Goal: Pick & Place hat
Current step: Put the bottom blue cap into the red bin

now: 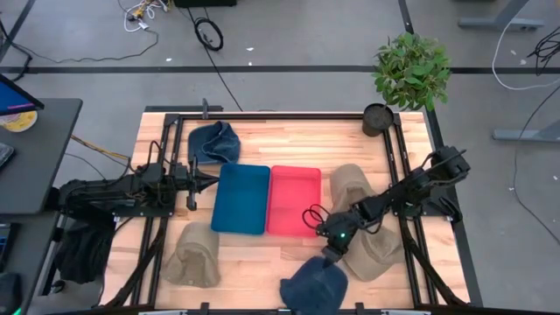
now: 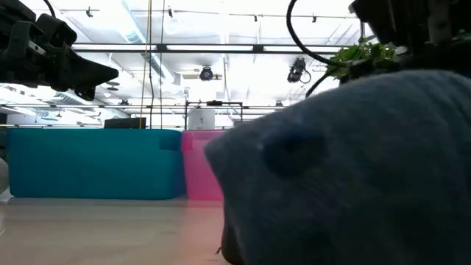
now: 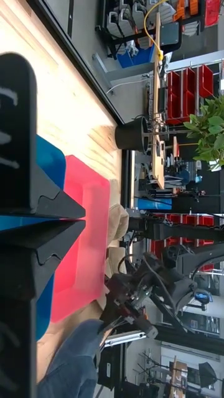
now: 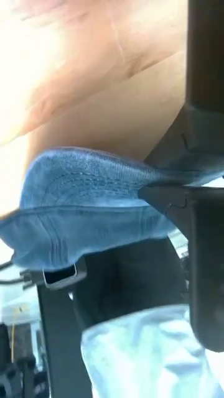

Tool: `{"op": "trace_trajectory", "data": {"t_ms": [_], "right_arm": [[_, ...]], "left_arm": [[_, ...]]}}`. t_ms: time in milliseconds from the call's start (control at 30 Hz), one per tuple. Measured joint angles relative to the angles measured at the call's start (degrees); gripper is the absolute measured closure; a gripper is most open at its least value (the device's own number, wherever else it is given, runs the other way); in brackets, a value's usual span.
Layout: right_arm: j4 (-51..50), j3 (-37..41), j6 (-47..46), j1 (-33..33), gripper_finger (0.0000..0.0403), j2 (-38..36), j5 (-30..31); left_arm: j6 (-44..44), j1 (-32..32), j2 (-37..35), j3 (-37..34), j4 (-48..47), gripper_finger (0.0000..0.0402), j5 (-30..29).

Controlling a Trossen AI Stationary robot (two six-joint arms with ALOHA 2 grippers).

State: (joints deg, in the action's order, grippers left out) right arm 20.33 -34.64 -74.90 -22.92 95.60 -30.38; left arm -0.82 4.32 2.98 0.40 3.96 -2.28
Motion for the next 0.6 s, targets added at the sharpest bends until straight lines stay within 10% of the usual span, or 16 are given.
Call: {"op": "trace_trajectory", "data": {"t_ms": [333, 600], "right_arm": [[5.9, -2.2, -4.1, 2.8, 0.0393, -3.1, -3.2], [-14.8, -14.9, 3.0, 2.9, 0.0393, -10.1, -3.2]], "left_arm": [[0.0, 0.0, 0.0, 0.0, 0.0, 0.0385, 0.0], [0.0, 0.0, 0.0, 0.0, 0.0, 0.0385, 0.0]]}}
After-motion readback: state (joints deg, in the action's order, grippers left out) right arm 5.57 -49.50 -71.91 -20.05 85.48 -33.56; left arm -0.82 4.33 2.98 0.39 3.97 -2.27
